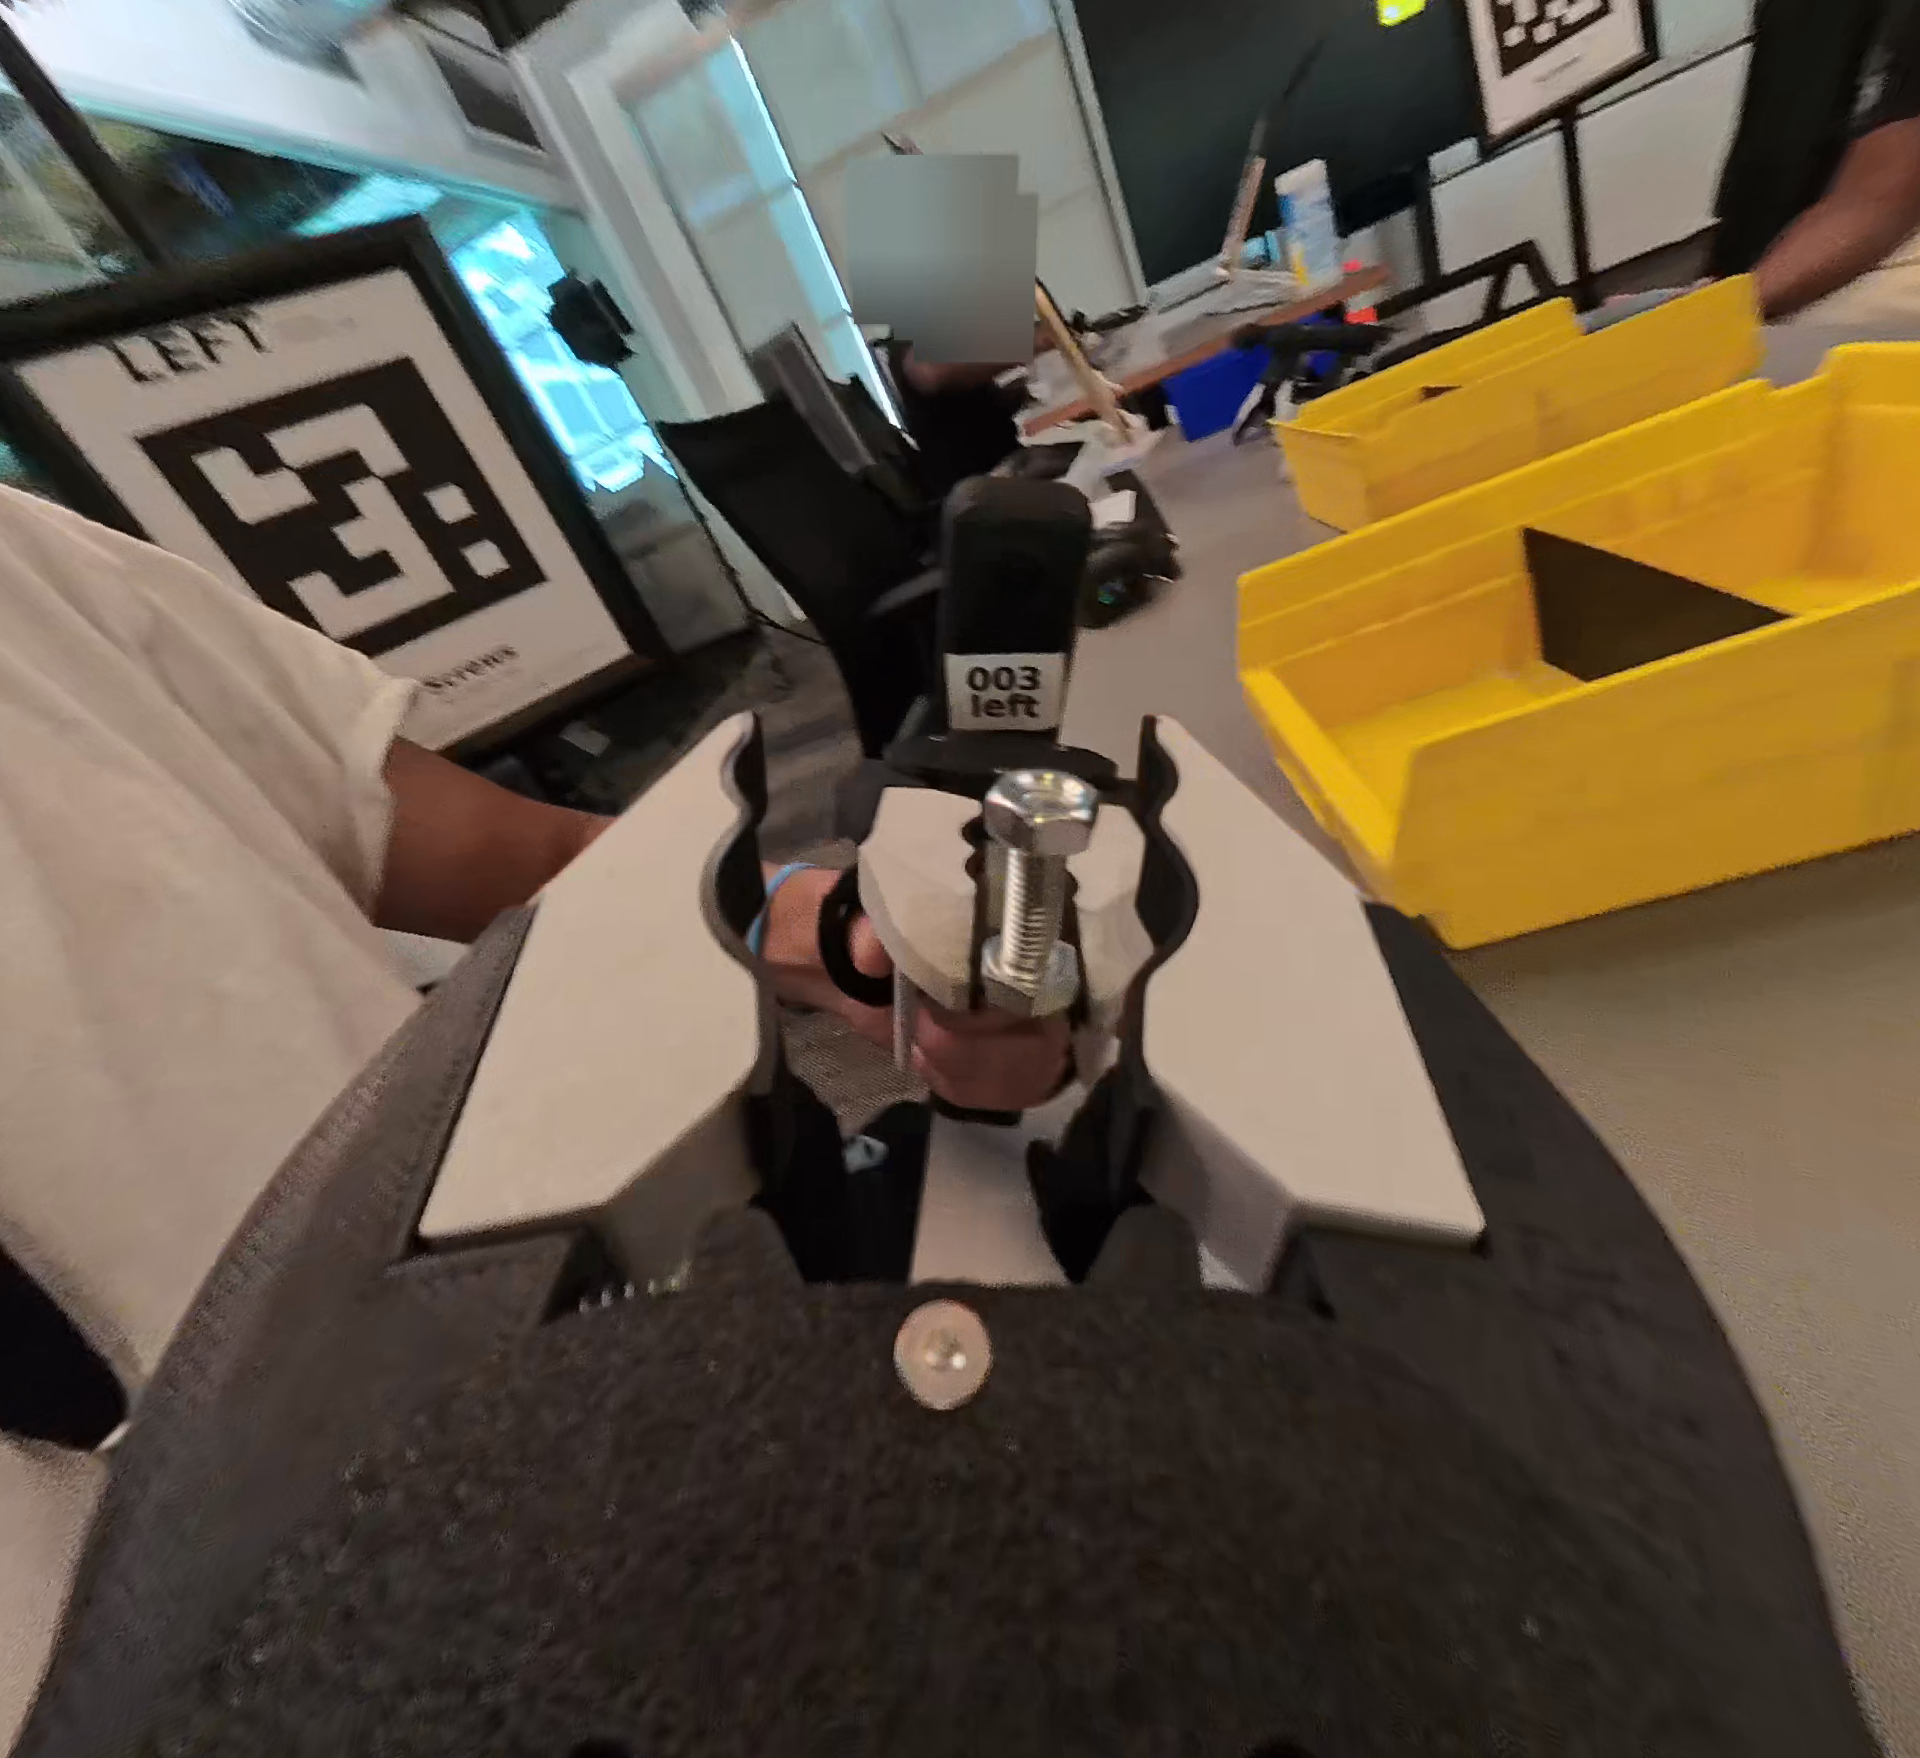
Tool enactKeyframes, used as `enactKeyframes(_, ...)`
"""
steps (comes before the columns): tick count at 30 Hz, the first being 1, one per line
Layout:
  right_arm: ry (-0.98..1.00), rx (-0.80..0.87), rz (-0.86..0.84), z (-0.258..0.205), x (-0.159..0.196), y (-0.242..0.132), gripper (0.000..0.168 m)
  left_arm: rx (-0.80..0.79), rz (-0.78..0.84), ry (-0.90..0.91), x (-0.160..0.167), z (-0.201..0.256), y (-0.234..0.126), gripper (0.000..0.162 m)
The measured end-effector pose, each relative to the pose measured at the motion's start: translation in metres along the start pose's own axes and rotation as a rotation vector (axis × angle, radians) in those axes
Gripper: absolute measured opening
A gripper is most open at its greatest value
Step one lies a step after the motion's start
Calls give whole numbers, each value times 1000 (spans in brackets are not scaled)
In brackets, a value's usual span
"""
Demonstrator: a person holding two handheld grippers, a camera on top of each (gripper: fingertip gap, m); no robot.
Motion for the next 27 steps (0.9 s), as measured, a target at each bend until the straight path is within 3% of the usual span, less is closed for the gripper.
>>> enactKeyframes(11, -35, 78, 46, 0, -7, -17, 76, -155, 117, -18, -14, -15, -34, 17)
enactKeyframes(17, -4, 144, 2, 16, 0, -13, 77, -89, 74, -25, -7, -10, -20, 17)
enactKeyframes(22, 19, 59, 10, 7, 4, 8, 77, -24, 29, -22, -1, -4, -2, 17)
enactKeyframes(27, -10, 62, 57, 0, 1, 4, 79, -44, 88, -47, -6, -8, -14, 17)
Point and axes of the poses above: each gripper's, where its closed fingertips meet, y out along the fingers, x out of its underside, z = x × y across the jaws, the point moved 9 cm from there along -y, back along the fingers, and after that the axes turned 13 degrees about x, right-handed, at the moved point
